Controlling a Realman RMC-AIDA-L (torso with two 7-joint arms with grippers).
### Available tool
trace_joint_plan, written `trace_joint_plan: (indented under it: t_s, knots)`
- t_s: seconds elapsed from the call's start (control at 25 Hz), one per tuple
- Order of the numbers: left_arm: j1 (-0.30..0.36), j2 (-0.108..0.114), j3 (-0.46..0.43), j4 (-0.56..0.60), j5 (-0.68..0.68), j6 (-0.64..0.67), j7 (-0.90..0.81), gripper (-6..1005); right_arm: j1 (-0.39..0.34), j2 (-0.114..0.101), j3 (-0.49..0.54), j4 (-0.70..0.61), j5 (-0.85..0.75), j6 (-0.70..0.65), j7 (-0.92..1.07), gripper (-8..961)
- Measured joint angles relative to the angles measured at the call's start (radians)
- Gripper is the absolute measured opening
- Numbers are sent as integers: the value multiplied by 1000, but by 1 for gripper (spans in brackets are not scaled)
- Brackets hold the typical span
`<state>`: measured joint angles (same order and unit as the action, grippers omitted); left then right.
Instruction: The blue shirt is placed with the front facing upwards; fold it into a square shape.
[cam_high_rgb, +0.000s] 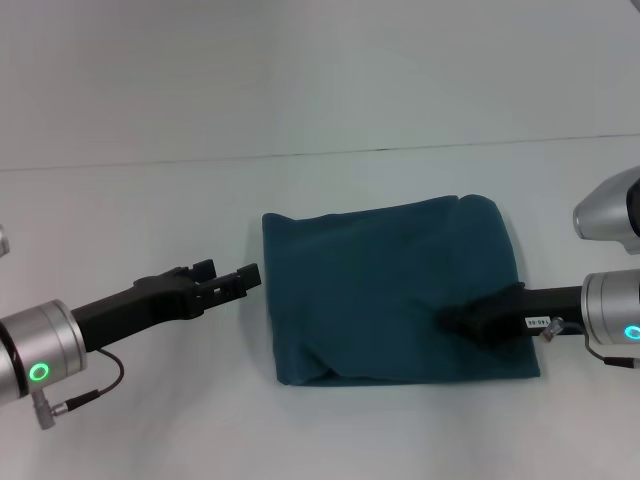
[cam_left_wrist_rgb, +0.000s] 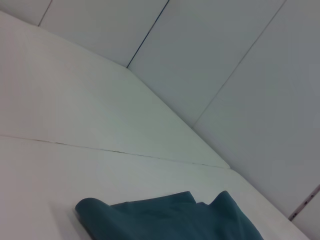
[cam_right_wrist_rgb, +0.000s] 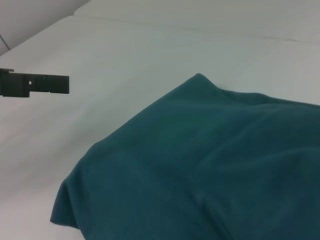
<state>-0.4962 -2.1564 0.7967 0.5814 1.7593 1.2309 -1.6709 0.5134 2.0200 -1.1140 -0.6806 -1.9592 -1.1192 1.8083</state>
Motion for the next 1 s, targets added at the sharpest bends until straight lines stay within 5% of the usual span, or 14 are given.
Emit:
trace_joint_plan:
  t_s: [0.4,1.0]
  knots:
    - [-1,1,-1,0,0,4,-8,947,-23,12,23,-47,-18,-25,-9,-1]
    - [3,-5,25,-53,62,-9,-12,946,-29,21,317,-173,-14,-242,15,0]
